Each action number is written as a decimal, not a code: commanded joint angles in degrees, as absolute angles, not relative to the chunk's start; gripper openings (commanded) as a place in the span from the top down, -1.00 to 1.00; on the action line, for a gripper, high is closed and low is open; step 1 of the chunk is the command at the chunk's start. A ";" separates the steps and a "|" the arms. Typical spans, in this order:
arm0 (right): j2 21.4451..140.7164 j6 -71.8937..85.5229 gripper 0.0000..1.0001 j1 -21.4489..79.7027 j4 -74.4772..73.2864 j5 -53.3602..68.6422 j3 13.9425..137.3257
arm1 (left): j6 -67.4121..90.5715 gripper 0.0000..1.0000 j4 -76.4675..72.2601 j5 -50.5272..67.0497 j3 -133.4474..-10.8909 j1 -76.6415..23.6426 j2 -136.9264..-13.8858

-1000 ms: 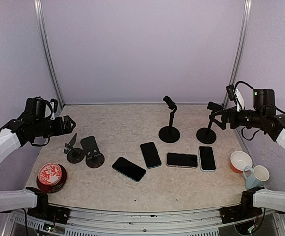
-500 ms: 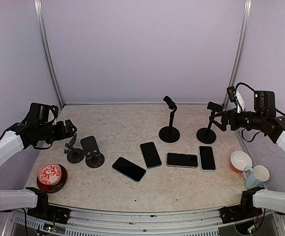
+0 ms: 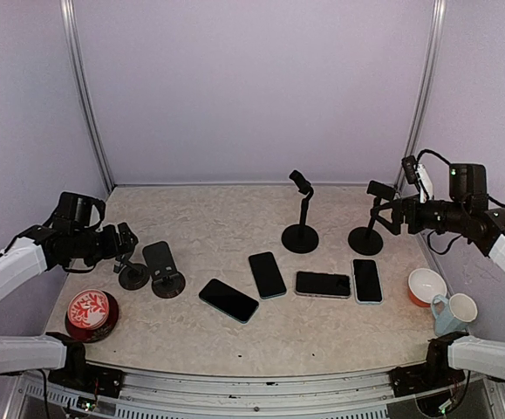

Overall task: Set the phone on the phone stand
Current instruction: Adjust the phone stand at the center of the board.

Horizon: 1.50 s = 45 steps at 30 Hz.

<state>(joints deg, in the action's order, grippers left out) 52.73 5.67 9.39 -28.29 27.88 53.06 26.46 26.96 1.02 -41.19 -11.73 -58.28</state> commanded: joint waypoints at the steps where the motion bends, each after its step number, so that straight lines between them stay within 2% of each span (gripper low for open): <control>1: 51.73 6.24 -1.00 10.11 -26.91 28.13 52.26 | 27.78 -0.97 26.02 0.08 -39.59 -11.97 -59.60; 35: 52.71 6.58 -1.00 10.17 -25.06 28.13 50.76 | 38.27 -0.97 17.60 1.20 -34.90 -9.10 -63.17; 45: 52.36 6.77 -1.00 10.13 -24.78 28.34 50.14 | 46.69 -0.98 15.44 -1.84 -33.71 -9.50 -62.04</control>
<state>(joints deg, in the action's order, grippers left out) 53.12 6.33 9.39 -26.02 27.90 50.63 42.17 16.67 1.15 -34.57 -9.72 -62.92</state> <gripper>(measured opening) 0.999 0.988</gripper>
